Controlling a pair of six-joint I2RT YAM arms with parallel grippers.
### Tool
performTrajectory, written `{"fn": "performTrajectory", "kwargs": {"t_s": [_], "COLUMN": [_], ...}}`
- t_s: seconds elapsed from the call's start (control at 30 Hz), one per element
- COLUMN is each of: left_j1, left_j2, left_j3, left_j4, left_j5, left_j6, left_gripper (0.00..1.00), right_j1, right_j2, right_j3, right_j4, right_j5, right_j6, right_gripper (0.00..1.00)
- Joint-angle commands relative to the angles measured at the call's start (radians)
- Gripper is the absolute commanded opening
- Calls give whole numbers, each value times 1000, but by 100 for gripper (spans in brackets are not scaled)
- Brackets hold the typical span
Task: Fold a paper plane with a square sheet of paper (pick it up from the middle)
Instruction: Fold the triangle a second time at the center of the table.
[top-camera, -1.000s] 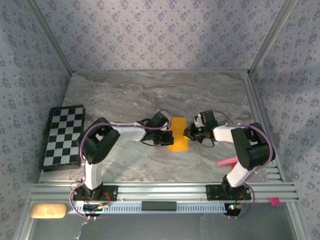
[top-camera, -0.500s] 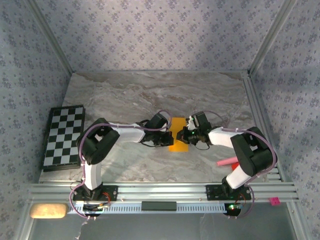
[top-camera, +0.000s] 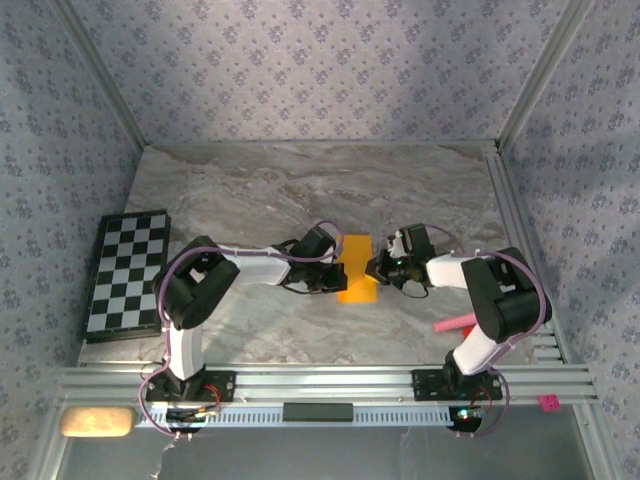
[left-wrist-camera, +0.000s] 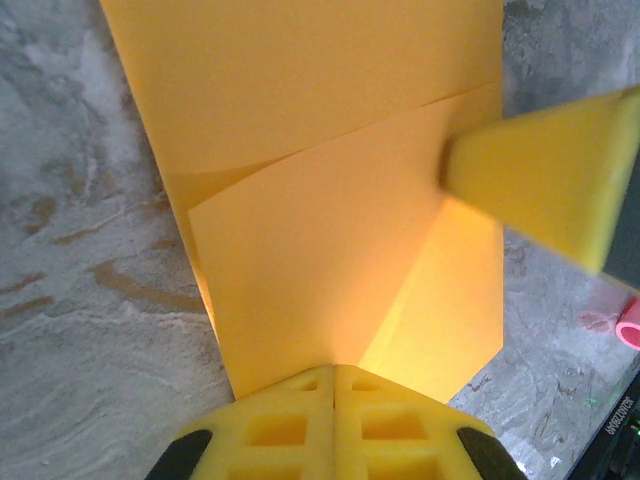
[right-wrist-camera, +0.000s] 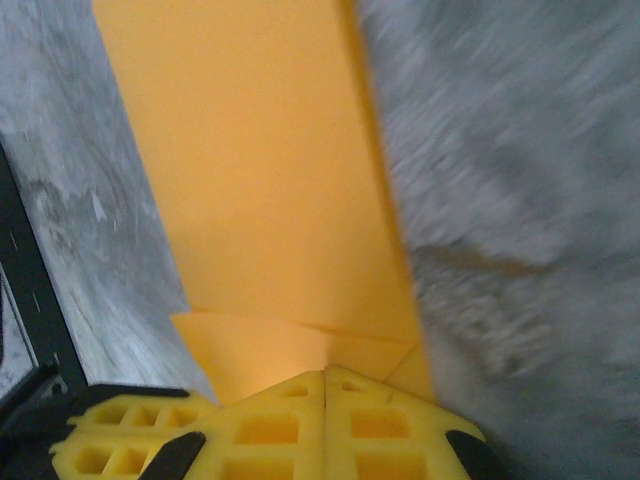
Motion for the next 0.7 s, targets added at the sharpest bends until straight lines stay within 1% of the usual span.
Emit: {"fn": "performTrajectory", "kwargs": {"t_s": [0.0,0.13,0.23,0.33,0.47,0.57,0.67], "left_j1": [-9,-14,-15,-19,-19,-12,13], "left_j2": [24,19,14,-4,-46,-78,-72], "left_j3": [-33,-34,-30,-18,36,80,123], "left_j4": [-112,-112,-110,-107,-144,-179,-201], "left_j5": [-38,-41,-43,-43,-55,-96,-91], "left_j6": [20,22,17,14,28,67,100], "left_gripper": [5,5,5,6,12,16,17], "right_j1": [-47,-85,-83,-60,-29,-9,10], "right_j2": [26,21,-21,-96,-198,-290,-380], "right_j3": [37,55,59,59,35,-19,-71], "right_j4": [-54,-70,-93,-154,-258,-302,-329], "right_j5": [60,77,83,99,114,138,150], "right_j6": [-3,10,3,-26,-64,-51,-21], "right_gripper": [4,4,5,6,8,10,13]}}
